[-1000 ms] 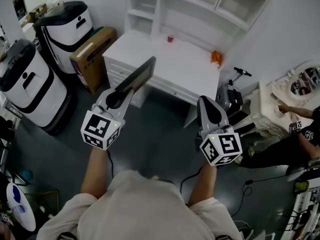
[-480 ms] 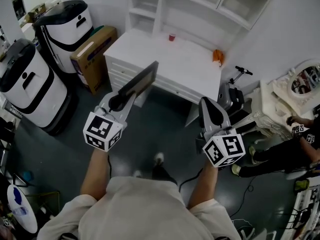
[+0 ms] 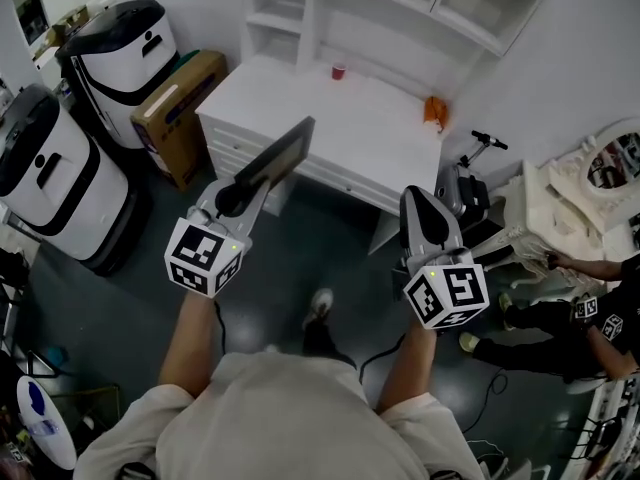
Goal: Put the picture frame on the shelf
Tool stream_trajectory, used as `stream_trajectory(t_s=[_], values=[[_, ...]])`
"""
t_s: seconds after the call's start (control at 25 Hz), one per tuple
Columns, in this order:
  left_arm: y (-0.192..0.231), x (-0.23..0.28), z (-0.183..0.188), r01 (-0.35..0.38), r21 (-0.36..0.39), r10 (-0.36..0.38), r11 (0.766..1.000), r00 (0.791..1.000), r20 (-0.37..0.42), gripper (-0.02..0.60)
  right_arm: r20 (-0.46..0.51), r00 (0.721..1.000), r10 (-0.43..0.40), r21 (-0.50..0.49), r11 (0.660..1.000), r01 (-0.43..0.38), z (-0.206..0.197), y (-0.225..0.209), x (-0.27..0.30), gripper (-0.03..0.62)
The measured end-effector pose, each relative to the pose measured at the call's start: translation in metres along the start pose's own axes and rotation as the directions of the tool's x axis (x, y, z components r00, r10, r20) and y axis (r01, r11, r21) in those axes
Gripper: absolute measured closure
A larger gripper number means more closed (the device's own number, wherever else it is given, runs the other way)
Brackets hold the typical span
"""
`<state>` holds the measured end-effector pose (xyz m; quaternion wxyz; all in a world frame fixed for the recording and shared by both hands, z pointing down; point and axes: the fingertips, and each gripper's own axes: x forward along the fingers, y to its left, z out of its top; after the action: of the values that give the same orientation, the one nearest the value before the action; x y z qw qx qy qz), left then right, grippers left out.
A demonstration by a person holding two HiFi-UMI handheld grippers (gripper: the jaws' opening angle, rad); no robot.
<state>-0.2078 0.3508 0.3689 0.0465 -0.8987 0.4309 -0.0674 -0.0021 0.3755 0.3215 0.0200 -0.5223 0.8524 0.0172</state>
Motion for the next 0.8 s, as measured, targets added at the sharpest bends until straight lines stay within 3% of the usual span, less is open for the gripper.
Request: stream_trajectory(t_s=[0.8], values=[[0.045,0.137,0.011,-0.031,-0.012,0.031,0.999,0.999,0.007,0.561,-0.079,0.996,0.049,0.029,0.999,-0.046,-0.018,-0.111,0.108,0.589]])
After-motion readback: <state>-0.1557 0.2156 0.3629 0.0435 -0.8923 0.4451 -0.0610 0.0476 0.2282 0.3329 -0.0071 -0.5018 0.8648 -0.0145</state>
